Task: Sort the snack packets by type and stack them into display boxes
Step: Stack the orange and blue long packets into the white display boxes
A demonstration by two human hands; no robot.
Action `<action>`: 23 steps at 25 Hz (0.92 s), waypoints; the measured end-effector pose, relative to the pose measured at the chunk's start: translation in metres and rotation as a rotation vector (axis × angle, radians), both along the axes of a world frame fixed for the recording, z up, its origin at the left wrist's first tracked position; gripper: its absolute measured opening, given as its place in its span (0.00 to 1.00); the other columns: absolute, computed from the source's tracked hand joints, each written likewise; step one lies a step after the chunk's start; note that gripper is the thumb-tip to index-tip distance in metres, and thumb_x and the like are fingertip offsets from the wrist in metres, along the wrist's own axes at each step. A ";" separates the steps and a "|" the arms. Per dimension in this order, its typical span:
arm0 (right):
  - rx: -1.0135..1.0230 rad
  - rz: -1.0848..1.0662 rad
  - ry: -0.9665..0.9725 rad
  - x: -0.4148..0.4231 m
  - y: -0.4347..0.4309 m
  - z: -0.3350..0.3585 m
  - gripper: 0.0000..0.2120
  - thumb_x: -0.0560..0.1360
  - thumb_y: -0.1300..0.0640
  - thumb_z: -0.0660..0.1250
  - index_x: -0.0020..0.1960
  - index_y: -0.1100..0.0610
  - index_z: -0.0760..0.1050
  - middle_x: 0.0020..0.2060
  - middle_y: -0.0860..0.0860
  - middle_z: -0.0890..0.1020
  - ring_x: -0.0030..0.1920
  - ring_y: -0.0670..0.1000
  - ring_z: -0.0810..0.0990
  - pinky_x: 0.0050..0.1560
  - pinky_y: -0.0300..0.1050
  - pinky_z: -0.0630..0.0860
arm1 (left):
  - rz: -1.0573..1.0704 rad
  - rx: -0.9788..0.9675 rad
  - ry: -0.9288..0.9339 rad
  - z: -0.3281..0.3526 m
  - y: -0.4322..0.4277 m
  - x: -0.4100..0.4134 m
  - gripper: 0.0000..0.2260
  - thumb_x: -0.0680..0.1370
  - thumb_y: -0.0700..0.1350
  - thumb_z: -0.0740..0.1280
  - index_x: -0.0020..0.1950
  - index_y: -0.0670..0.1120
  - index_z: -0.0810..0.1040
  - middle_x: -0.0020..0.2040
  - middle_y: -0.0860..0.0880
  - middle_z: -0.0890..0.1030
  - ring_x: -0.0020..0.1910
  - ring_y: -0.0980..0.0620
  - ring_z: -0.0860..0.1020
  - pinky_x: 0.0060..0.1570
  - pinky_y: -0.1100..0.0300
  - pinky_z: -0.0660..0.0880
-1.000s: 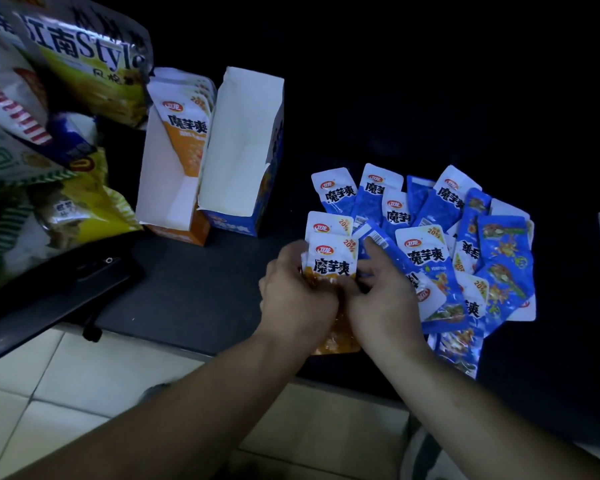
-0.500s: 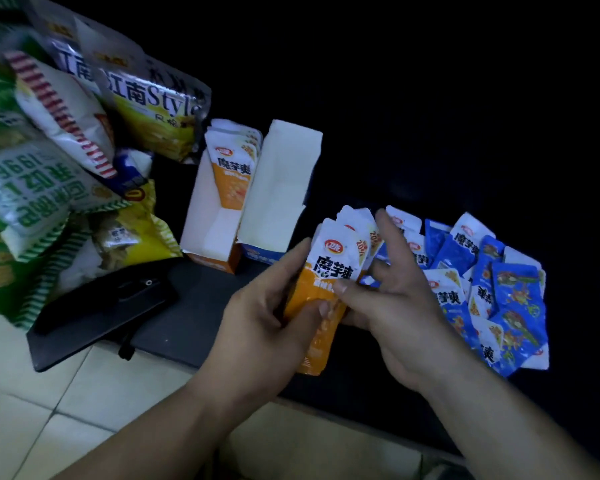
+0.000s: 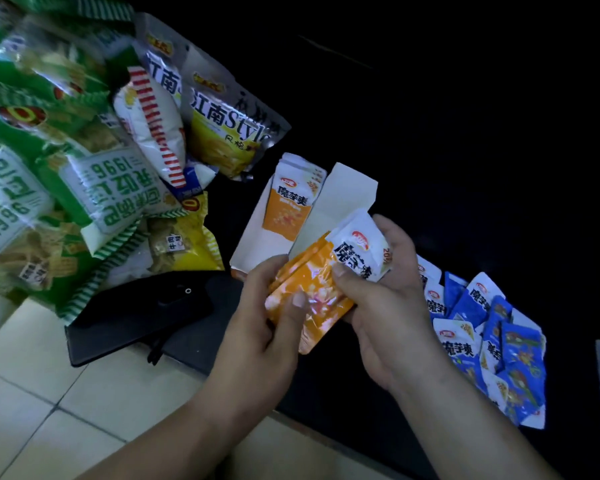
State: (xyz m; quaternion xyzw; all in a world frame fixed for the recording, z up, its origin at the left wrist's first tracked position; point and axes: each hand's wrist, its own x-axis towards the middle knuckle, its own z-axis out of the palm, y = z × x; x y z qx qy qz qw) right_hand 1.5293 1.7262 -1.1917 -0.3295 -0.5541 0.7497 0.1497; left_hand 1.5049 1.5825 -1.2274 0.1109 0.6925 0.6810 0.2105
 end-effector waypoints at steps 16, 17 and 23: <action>0.069 0.146 -0.056 -0.013 0.006 -0.003 0.25 0.77 0.70 0.70 0.62 0.42 0.75 0.52 0.50 0.86 0.54 0.55 0.86 0.54 0.64 0.83 | -0.018 -0.013 -0.029 -0.017 -0.009 -0.017 0.18 0.83 0.41 0.67 0.69 0.59 0.74 0.54 0.58 0.84 0.45 0.59 0.83 0.40 0.62 0.78; 0.113 0.191 -0.054 -0.014 0.012 -0.001 0.26 0.76 0.71 0.72 0.61 0.42 0.75 0.52 0.50 0.86 0.54 0.55 0.86 0.53 0.64 0.83 | -0.031 -0.009 -0.025 -0.013 -0.009 -0.022 0.18 0.82 0.40 0.67 0.68 0.58 0.75 0.54 0.58 0.84 0.45 0.59 0.83 0.39 0.62 0.79; 0.547 0.212 0.103 -0.070 0.022 0.031 0.29 0.72 0.71 0.75 0.58 0.40 0.73 0.52 0.46 0.82 0.49 0.44 0.85 0.44 0.48 0.85 | 0.115 -0.276 0.508 -0.020 -0.011 -0.085 0.16 0.84 0.46 0.64 0.73 0.52 0.74 0.61 0.54 0.77 0.59 0.53 0.77 0.55 0.56 0.76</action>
